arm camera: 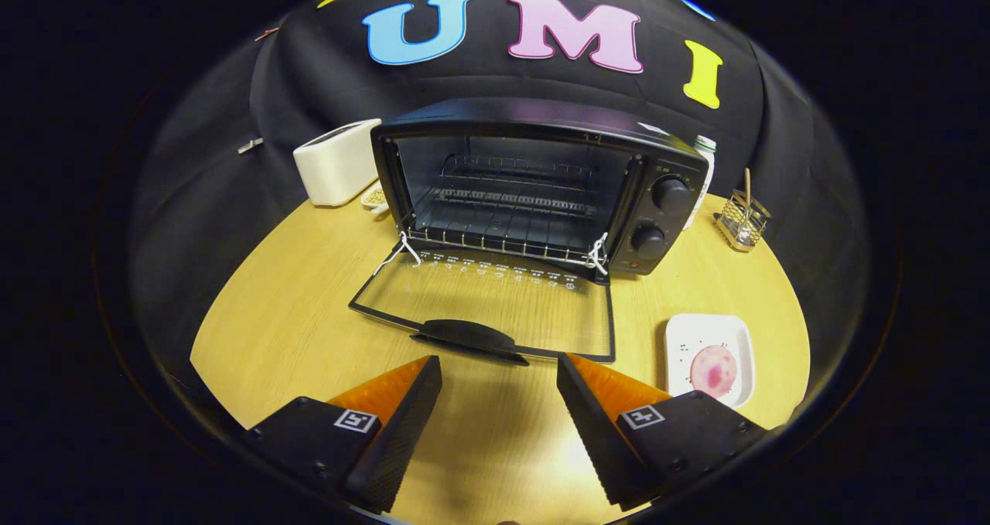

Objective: Open the toaster oven, put the food inside, and close the toaster oven door.

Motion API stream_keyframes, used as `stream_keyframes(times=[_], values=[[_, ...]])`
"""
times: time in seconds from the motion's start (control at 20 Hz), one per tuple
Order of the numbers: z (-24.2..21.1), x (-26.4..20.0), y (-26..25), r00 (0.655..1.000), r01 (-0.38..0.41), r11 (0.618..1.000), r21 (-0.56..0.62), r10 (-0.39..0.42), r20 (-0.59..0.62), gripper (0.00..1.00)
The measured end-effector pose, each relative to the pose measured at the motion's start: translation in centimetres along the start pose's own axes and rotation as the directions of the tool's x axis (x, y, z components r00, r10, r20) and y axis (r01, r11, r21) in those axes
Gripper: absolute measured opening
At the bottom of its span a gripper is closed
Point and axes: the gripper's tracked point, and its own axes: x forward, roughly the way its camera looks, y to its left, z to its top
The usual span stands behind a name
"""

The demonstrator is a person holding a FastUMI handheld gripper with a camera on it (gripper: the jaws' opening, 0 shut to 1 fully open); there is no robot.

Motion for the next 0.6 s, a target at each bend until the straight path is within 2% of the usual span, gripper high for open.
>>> stream_keyframes(times=[0.25,0.6], values=[[0.8,-2.8,-5.6,0.999,-0.033,0.999,0.007,0.033,-0.001,0.98],[-0.1,-5.0,-17.1,0.997,0.000,0.997,0.076,0.006,-0.071,0.98]])
